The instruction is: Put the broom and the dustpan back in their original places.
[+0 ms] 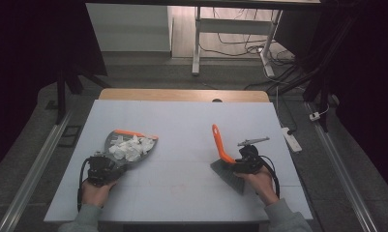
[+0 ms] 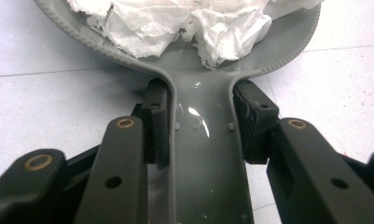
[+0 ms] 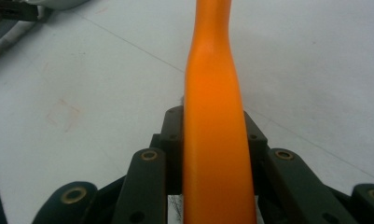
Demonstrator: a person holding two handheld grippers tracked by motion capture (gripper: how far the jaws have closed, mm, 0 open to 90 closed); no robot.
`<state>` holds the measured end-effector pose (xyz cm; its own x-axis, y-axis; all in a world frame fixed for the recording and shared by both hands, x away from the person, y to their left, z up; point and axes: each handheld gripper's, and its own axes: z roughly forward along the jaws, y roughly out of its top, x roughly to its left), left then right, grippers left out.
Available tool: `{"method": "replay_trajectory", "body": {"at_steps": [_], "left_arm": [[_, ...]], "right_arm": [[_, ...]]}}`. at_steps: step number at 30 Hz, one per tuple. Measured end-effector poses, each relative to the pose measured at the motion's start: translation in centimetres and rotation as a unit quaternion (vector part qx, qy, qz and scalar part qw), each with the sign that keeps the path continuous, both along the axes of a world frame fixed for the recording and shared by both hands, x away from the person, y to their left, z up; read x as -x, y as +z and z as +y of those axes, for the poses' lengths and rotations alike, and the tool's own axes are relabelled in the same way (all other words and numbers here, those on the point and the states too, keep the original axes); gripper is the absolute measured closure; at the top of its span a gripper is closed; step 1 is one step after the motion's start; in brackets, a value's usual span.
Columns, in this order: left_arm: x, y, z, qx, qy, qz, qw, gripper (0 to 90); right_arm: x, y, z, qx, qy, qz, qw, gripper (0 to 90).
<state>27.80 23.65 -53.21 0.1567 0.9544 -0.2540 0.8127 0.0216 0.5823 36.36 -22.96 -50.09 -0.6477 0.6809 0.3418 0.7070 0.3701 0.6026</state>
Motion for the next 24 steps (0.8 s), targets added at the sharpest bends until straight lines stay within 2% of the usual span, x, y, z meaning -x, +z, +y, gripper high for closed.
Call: {"method": "replay_trajectory", "body": {"at_steps": [3,6,9,11,18,24], "left_arm": [[0.0,0.0,0.0,0.002,-0.006,-0.001,1.0,57.6],[0.0,0.0,-0.1,0.0,-0.011,-0.004,0.9999,48.6],[0.2,0.1,-0.1,-0.007,-0.016,-0.008,0.9998,39.3],[0.3,0.2,-0.1,-0.013,-0.019,-0.012,0.9997,35.3],[1.1,0.8,0.3,-0.019,-0.03,-0.023,0.9991,28.3],[2.0,1.5,0.8,-0.027,-0.042,-0.04,0.9979,25.6]], "right_arm": [[-0.3,-0.1,-0.2,0.005,-0.002,-0.001,1.0,69.5],[-0.6,-0.3,-0.4,0.006,-0.009,0.003,0.9999,66.6],[-0.9,-0.4,-0.5,0.021,-0.016,-0.002,0.9997,60.6],[-1.1,-0.5,-0.7,0.017,-0.017,0.002,0.9997,60.3],[-1.2,-0.5,-0.6,0.044,-0.029,-0.009,0.9986,51.6],[-1.4,-0.8,-0.9,0.058,-0.047,-0.005,0.9972,45.8]]}}
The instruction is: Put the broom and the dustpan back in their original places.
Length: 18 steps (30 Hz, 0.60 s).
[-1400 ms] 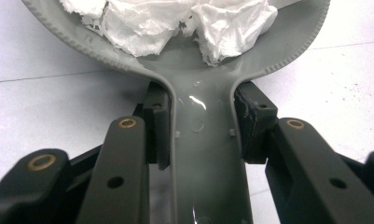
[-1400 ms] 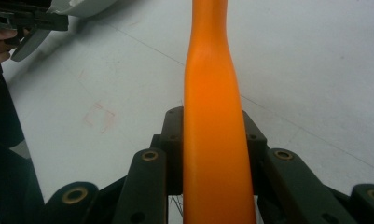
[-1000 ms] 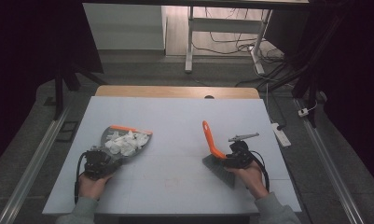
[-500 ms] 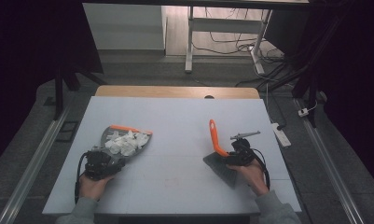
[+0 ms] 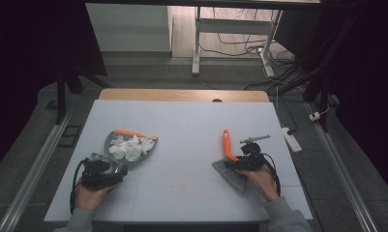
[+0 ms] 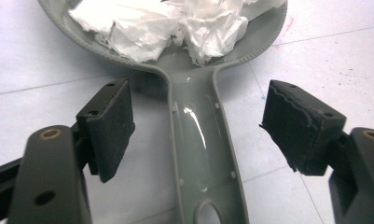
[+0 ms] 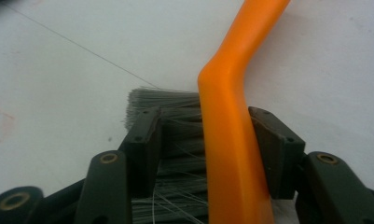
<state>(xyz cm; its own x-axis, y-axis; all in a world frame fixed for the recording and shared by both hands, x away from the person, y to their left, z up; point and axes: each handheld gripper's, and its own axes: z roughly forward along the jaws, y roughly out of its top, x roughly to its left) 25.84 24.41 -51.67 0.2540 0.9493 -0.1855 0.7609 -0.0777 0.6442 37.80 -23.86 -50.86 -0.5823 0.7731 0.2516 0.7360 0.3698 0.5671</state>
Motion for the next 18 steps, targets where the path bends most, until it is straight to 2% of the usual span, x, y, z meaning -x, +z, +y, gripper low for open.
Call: {"method": "replay_trajectory", "body": {"at_steps": [3,5,8,13,18], "left_arm": [[0.3,0.3,0.3,-0.005,-0.002,-0.007,1.0,24.4],[0.5,0.6,0.4,-0.007,-0.004,-0.012,0.9999,23.7],[0.7,0.8,0.7,-0.008,-0.01,-0.017,0.9998,23.6],[0.9,1.1,0.7,-0.017,-0.02,-0.025,0.9993,24.1],[1.2,1.6,0.4,-0.008,-0.059,-0.031,0.9977,25.7]], "right_arm": [[-0.1,0.0,-0.1,0.006,-0.008,-0.002,0.9999,43.1],[0.0,0.1,0.0,0.028,-0.016,-0.014,0.9994,40.9],[0.1,0.4,-0.3,0.013,-0.019,-0.014,0.9996,41.7],[0.5,0.9,-0.3,0.005,-0.013,-0.035,0.9993,42.2],[1.0,1.5,-0.8,-0.009,0.002,-0.056,0.9984,43.2]]}}
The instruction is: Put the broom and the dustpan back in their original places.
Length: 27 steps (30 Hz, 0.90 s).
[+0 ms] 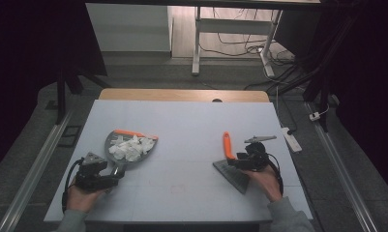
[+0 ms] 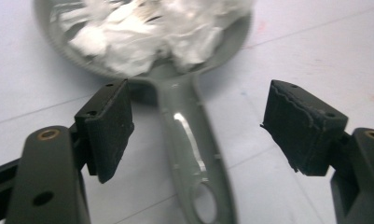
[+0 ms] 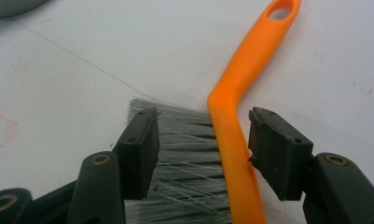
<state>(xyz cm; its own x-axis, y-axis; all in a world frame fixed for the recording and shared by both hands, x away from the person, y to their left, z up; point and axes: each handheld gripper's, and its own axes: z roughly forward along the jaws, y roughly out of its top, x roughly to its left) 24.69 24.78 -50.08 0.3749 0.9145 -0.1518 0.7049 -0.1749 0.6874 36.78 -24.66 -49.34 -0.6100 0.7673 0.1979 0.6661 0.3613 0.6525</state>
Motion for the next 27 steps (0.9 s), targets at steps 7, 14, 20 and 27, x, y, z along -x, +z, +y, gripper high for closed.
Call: {"method": "replay_trajectory", "body": {"at_steps": [7,14,20,27], "left_arm": [[-0.3,-0.1,-0.5,0.006,-0.04,0.009,0.9992,26.8],[-0.8,-0.4,-0.1,0.01,-0.073,0.025,0.997,26.8],[-0.5,-0.5,0.0,0.024,-0.104,0.018,0.9941,26.7],[-0.1,-0.6,-0.2,0.029,-0.127,0.01,0.9914,26.7]], "right_arm": [[0.9,0.4,-0.2,0.01,0.028,-0.024,0.9993,43.7],[1.8,0.5,-0.5,0.024,0.058,-0.038,0.9973,44.7],[3.0,0.6,-1.6,0.031,0.068,-0.051,0.9959,45.2],[5.0,0.5,-3.2,0.025,0.07,-0.07,0.9948,45.2]]}}
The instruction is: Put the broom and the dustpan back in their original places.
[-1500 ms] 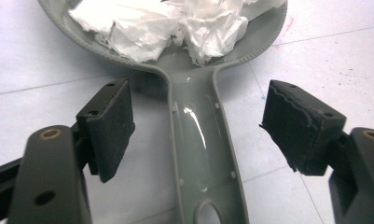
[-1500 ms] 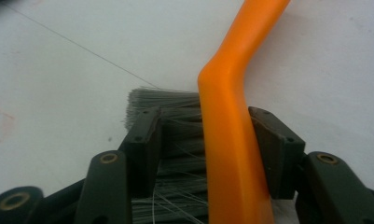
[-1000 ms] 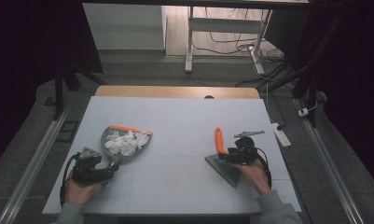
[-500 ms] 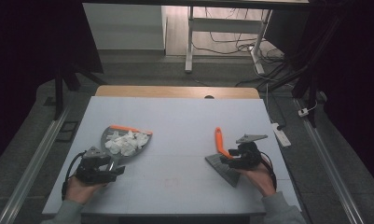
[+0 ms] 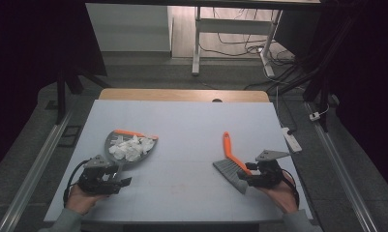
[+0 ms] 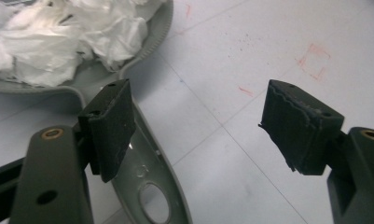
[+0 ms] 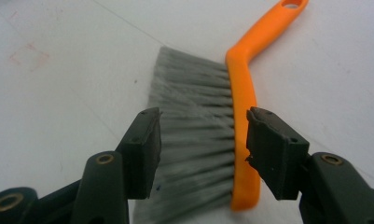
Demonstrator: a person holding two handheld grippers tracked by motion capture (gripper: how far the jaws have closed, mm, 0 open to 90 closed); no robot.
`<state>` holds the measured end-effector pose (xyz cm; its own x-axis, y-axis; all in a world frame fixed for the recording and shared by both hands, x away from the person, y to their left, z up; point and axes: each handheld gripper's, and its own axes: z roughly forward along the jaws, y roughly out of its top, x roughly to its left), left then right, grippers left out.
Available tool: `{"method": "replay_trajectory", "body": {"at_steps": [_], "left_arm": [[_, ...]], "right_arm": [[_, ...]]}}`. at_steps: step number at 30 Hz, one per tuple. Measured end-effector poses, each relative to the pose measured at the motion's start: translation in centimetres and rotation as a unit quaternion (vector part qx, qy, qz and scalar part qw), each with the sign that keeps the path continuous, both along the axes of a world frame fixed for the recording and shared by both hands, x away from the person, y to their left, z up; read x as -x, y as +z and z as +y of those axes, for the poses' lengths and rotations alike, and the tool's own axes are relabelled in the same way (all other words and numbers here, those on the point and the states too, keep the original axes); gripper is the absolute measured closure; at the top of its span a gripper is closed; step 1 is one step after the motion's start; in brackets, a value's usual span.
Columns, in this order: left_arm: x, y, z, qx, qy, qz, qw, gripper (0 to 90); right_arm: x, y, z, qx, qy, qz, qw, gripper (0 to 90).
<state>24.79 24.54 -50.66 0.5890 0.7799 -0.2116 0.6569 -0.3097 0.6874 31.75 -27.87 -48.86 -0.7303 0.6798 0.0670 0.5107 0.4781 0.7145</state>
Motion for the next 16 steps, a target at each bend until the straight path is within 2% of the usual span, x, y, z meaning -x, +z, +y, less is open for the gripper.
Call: {"method": "replay_trajectory", "body": {"at_steps": [6,9,16], "left_arm": [[0.15,0.01,-0.37,-0.001,-0.004,0.0,1.0,26.8],[0.1,-0.01,-0.43,-0.002,-0.003,0.001,1.0,26.8],[0.07,-0.03,-0.46,-0.002,-0.002,0.002,1.0,26.8]], "right_arm": [[0.52,0.08,-0.8,-0.017,0.004,-0.011,0.9998,45.7],[0.57,0.24,-0.66,-0.021,0.007,-0.019,0.9996,46.0],[0.56,0.31,-0.63,-0.025,0.01,-0.021,0.9994,46.1]]}}
